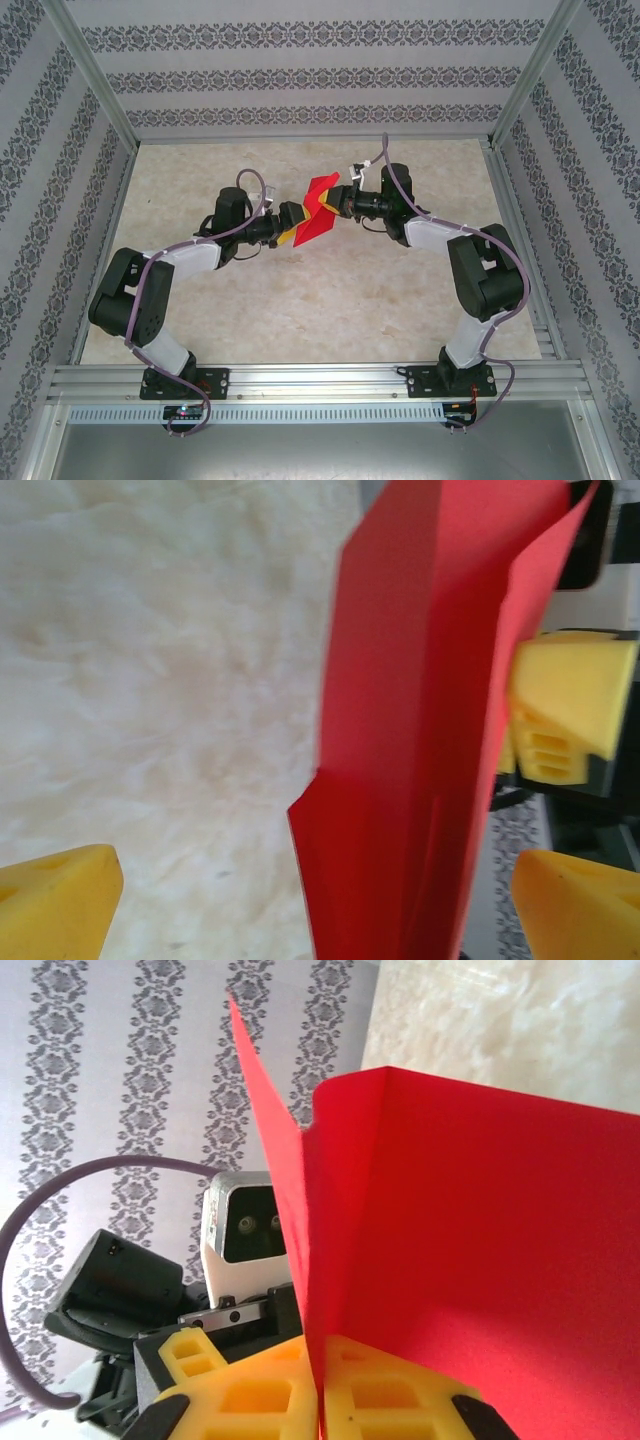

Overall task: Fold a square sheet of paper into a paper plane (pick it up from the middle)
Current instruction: Turn over the paper at the center of the table.

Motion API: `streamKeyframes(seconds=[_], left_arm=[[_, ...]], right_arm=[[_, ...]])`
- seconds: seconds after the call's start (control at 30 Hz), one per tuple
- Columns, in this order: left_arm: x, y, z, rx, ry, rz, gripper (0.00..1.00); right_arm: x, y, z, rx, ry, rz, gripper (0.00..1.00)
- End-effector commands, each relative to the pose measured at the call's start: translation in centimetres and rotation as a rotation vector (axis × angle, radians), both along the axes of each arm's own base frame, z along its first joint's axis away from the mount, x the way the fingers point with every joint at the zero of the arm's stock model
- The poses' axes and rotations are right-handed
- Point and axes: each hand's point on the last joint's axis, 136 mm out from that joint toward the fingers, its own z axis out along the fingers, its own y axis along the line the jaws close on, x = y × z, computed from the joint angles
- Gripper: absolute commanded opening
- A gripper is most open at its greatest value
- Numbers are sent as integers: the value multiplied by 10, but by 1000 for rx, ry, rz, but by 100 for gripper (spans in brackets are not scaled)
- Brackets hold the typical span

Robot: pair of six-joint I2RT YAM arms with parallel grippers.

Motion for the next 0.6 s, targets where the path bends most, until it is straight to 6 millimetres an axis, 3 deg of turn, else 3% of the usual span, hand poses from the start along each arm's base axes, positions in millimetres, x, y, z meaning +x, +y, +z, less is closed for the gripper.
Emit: streamKeyframes(seconds=[0.0, 0.2, 0.3, 0.57], left_arm=[[-2, -7, 42, -156, -76, -48, 100], [-3, -10, 59, -206, -109, -61, 82], [-4, -12, 56, -203, -101, -73, 74], [-3, -13, 47, -160, -92, -72, 39]], right_arm=[[-6, 6, 32, 62, -59, 50, 10], [-7, 8, 26, 67, -30, 54, 10], [-9, 12, 26, 70, -29, 65, 11], [-11, 14, 21, 57, -11, 73, 14]])
